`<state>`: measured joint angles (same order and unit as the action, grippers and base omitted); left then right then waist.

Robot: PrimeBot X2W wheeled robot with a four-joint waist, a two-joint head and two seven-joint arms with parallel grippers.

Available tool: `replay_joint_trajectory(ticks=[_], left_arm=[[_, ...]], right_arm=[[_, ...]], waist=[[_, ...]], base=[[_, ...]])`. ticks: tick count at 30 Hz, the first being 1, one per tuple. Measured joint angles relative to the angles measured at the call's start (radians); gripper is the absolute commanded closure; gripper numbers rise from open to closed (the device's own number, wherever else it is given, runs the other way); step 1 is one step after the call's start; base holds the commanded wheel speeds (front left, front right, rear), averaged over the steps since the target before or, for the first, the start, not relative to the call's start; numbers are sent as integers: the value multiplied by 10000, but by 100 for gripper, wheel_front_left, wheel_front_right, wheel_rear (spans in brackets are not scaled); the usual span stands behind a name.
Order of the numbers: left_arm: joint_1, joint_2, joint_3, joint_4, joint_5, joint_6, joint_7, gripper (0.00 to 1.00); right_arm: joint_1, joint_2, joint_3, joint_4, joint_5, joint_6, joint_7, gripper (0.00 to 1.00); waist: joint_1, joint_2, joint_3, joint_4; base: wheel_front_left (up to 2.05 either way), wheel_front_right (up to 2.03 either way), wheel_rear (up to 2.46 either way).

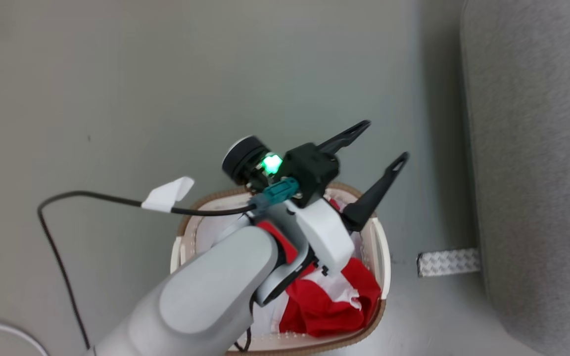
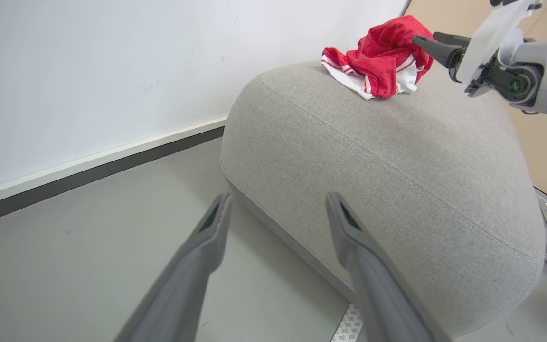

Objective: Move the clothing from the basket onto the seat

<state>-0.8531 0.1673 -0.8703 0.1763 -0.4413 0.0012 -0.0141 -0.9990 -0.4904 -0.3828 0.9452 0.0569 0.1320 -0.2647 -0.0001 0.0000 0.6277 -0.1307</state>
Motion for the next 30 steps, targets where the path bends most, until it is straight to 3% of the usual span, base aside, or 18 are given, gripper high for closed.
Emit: replay_joint_trajectory(ticks=[3, 10, 17, 24, 30], left_arm=[[327, 31, 117, 209, -184, 59, -278, 0], [1468, 90, 504, 554, -786, 453, -1047, 0], [2951, 395, 1001, 1093, -1193, 1129, -1919, 0], [4681, 890, 1799, 1415, -1413, 1755, -2422, 0], [6041, 1223, 3141, 1262, -1342, 1935, -2497, 0]], right_arm=[[1088, 658, 221, -955, 4, 0, 6, 0], [3712, 1524, 508, -3837, 255, 0, 0, 0], [6238, 2579, 959, -6034, 817, 0, -2, 0], [8236, 3436, 1678, -7147, 1034, 0, -2, 0], [9468, 4063, 1927, -7285, 485, 0, -2, 0]], waist=[[0, 1, -524, -57], [-2, 0, -2015, -71], [-3, 0, -3539, 217], [-4, 0, -4896, 630], [-3, 0, -5756, 925]], base=[[0, 0, 0], [0, 0, 0], [0, 0, 0], [0, 0, 0], [0, 0, 0]])
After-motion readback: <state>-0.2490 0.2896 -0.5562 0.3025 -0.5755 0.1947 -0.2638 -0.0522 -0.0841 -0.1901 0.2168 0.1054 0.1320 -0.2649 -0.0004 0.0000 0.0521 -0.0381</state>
